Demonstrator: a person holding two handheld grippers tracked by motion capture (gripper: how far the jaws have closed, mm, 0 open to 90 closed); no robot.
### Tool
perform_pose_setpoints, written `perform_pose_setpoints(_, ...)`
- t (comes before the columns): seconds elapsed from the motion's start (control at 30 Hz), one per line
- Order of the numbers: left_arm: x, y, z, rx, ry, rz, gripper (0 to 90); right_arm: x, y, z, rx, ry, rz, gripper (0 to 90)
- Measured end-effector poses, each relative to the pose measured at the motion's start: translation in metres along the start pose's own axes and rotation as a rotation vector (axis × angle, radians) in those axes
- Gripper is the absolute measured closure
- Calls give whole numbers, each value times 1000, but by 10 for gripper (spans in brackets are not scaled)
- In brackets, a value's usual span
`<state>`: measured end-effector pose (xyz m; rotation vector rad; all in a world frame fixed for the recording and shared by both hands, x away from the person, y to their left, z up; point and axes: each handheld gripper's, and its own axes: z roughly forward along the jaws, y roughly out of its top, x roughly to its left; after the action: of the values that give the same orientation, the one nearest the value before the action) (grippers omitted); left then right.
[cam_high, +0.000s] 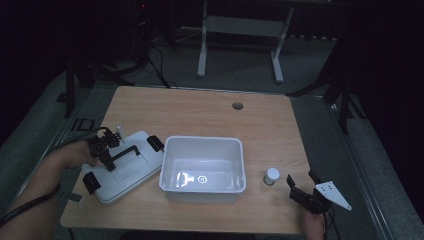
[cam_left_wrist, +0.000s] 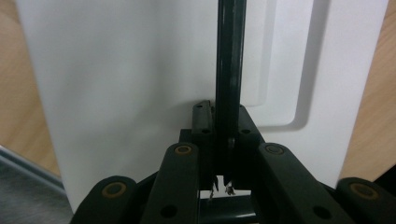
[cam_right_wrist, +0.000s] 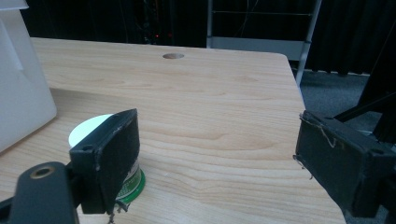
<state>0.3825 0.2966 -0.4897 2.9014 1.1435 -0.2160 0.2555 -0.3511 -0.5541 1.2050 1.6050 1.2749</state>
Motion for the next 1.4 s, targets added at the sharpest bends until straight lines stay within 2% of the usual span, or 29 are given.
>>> perform_pose_setpoints(0.17,1,-3,2,-21,-4,12,822,0,0,0,2,-1,-2,133)
perform_pose_setpoints(0.2,2,-4,3,-17,14,19,802,0,0,0,2,-1,2,133)
perform_pose_setpoints(0.27,2,-5,3,-27,3,14,767,0,0,0,1,-2,8,133)
perform_pose_setpoints(0.37,2,-5,2,-23,21,13,592,0,0,0,2,-2,7,133)
perform_pose_setpoints(0.43,3,-6,3,-21,16,-4,516,0,0,0,2,-1,6,133)
perform_pose_setpoints(0.5,3,-7,4,-19,35,-16,428,-1,0,0,4,4,11,133)
perform_pose_setpoints(0.63,5,-9,3,-33,32,-40,356,-2,0,-1,9,9,24,133)
perform_pose_setpoints(0.7,6,-10,3,-43,37,-44,351,-4,0,-1,17,13,28,133)
perform_pose_setpoints(0.77,6,-10,2,-55,16,-35,322,-4,1,0,28,18,28,133)
perform_pose_setpoints(0.87,4,-10,3,-50,22,-29,322,-5,3,1,49,31,26,133)
perform_pose_setpoints(1.1,2,-10,0,-52,35,-21,322,-12,10,1,116,50,69,133)
perform_pose_setpoints(1.2,1,-10,-2,-54,35,-15,322,-15,10,3,167,76,55,133)
perform_pose_setpoints(1.33,2,-12,-6,-66,35,-17,322,-15,12,7,250,149,3,133)
perform_pose_setpoints(1.4,2,-13,-7,-74,29,-22,322,-14,13,10,288,169,-29,133)
